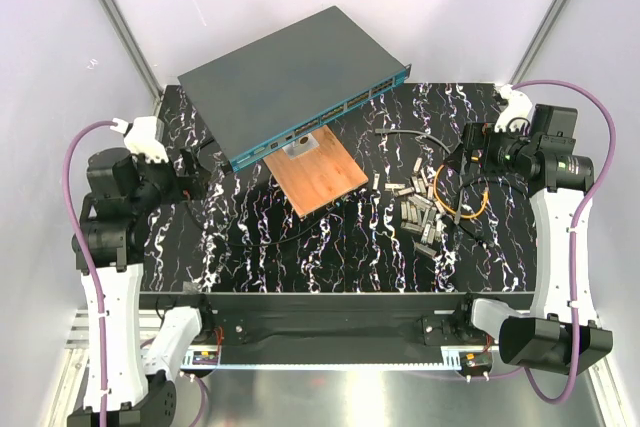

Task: Insert the plug into the switch port

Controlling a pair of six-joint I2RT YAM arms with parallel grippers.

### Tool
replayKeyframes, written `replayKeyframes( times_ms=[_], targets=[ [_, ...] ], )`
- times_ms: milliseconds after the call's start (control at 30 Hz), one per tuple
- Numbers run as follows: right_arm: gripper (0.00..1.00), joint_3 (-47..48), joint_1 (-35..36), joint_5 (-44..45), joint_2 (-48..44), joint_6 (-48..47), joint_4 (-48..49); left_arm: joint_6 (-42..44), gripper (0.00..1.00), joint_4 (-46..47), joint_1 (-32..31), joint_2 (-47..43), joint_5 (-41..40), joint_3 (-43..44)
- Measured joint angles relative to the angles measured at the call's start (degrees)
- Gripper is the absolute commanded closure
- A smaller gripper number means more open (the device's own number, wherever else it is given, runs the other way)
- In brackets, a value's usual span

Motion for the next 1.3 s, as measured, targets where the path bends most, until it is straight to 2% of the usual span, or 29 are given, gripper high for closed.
replayKeyframes(
  times_ms=[233,333,467,567,700,767,900,967,1100,1233,1300],
  targets=[
    [0.0,0.0,0.0,0.02,-0.09,0.81,0.04,3.04,0.01,-0.33,0.0,-0.09,1.07,5.29],
    [0.0,0.11,0.0,-0.09,-0.13,1.42,0.04,6.56,0.01,-0.7,0.0,-0.04,6.62,11.58],
    [0.0,0.44,0.0,-0.44,-0.13,1.95,0.04,11.52,0.01,-3.48,-1.01,3.15,18.05,22.23],
    [0.0,0.44,0.0,-0.5,-0.07,2.01,0.02,14.95,0.01,-4.57,-7.04,7.72,22.25,26.8],
    [0.0,0.46,0.0,-0.15,0.09,1.99,0.0,20.09,0.02,-6.49,-26.14,15.47,17.79,28.55],
    [0.0,0.44,0.0,0.22,0.24,2.01,0.02,22.4,0.07,-6.62,-36.79,19.54,12.02,27.98],
    [0.0,0.44,0.0,2.49,0.48,2.75,0.04,24.63,0.15,-4.26,-51.74,24.22,3.21,20.11],
    [0.0,0.44,0.0,4.5,0.48,3.54,0.17,24.55,0.17,-2.51,-55.41,24.92,-0.48,14.34],
    [0.0,0.39,0.0,9.18,0.57,5.88,1.2,22.62,0.28,3.32,-59.01,26.29,-6.23,2.99],
    [0.0,0.39,0.0,10.56,1.6,7.91,1.92,20.24,0.36,9.25,-60.02,32.5,-10.25,-1.01],
    [0.0,0.42,0.0,10.38,2.75,8.66,2.05,19.23,0.36,11.89,-60.15,36.48,-11.76,-1.4]
  ],
)
